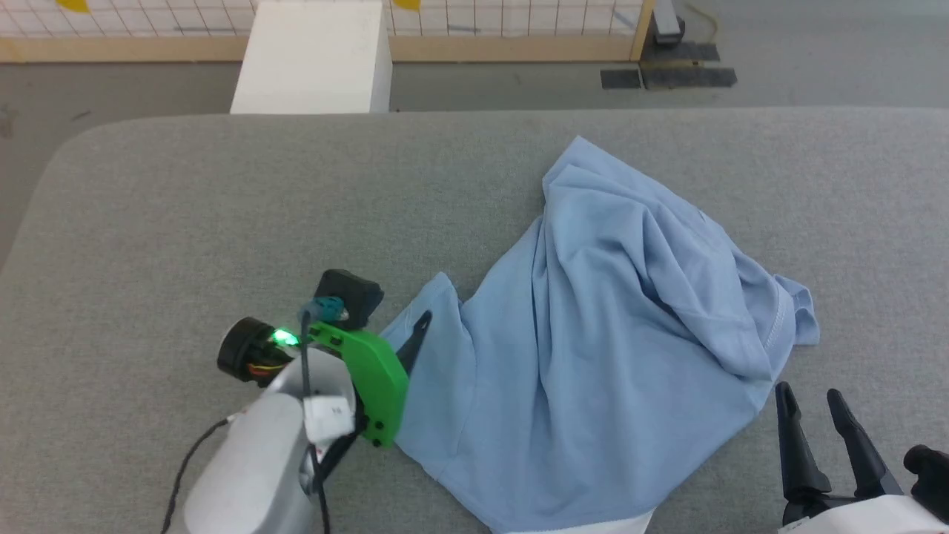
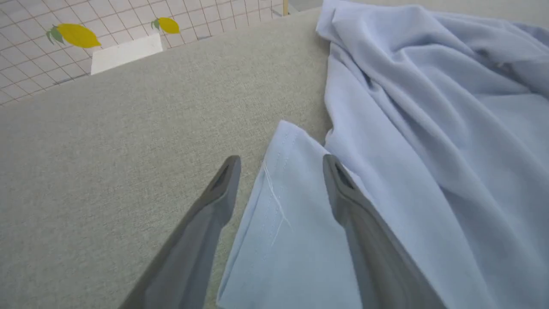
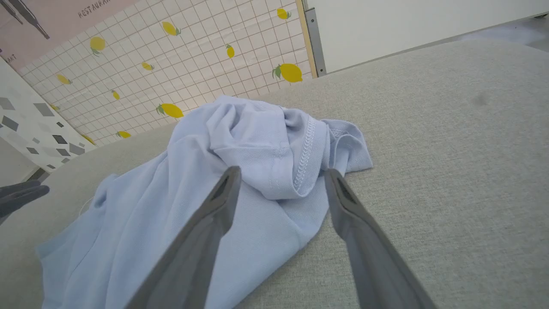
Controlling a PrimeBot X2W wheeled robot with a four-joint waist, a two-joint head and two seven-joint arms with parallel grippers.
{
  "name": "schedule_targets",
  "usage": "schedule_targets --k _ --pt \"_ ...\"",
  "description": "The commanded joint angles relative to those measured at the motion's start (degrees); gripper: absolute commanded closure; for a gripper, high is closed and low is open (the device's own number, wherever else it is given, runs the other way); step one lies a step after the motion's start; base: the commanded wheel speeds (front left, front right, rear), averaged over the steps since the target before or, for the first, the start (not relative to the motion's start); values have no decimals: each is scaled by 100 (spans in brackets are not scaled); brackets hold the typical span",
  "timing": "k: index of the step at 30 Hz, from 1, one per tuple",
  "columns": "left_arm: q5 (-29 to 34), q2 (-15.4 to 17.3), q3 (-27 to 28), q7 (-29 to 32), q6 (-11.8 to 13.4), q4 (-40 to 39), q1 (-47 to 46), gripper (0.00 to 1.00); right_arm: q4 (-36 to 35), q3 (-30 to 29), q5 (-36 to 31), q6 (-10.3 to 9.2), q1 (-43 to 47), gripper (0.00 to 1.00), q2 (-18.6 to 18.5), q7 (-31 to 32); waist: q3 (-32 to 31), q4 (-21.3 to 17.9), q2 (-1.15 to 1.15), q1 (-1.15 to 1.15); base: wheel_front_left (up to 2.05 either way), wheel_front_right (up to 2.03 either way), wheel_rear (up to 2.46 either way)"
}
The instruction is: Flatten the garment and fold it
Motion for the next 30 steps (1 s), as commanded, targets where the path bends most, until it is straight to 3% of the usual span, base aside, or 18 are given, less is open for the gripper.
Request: schedule_targets --k 1,9,10,12,13,14,19,24,30 --pt "-116 60 10 122 -35 136 -147 0 15 8 1 -8 -96 0 5 0 126 -82 0 0 0 0 0" --pt "-523 236 -218 750 -39 902 -364 0 6 -27 -47 -8 -190 0 5 49 290 -92 0 0 0 0 0" --pt "-909 224 -415 1131 -39 1173 -346 0 -19 -2 -76 -8 -259 0 5 96 318 -108 0 0 0 0 0" --pt "-1129 230 -494 1282 -40 1278 -348 0 -34 6 -85 -8 -284 0 5 120 330 -113 0 0 0 0 0" --pt "-1204 228 -516 1285 -40 1296 -357 39 -42 4 -88 -8 -291 0 5 127 335 -112 0 0 0 0 0" --pt "-1284 224 -528 1214 -40 1291 -373 100 -50 -2 -95 -8 -296 0 5 133 340 -103 0 0 0 0 0" --pt "-1532 295 -560 856 -40 1203 -498 100 -86 -6 -117 -8 -300 0 5 167 327 26 0 0 0 0 0" --pt "-1856 378 -169 455 27 892 -338 100 -69 1 -108 -8 -260 0 5 184 199 209 0 0 0 0 0" --pt "-2380 717 479 287 566 -93 1074 100 4 19 -64 -8 -132 0 5 202 0 417 0 0 0 0 0"
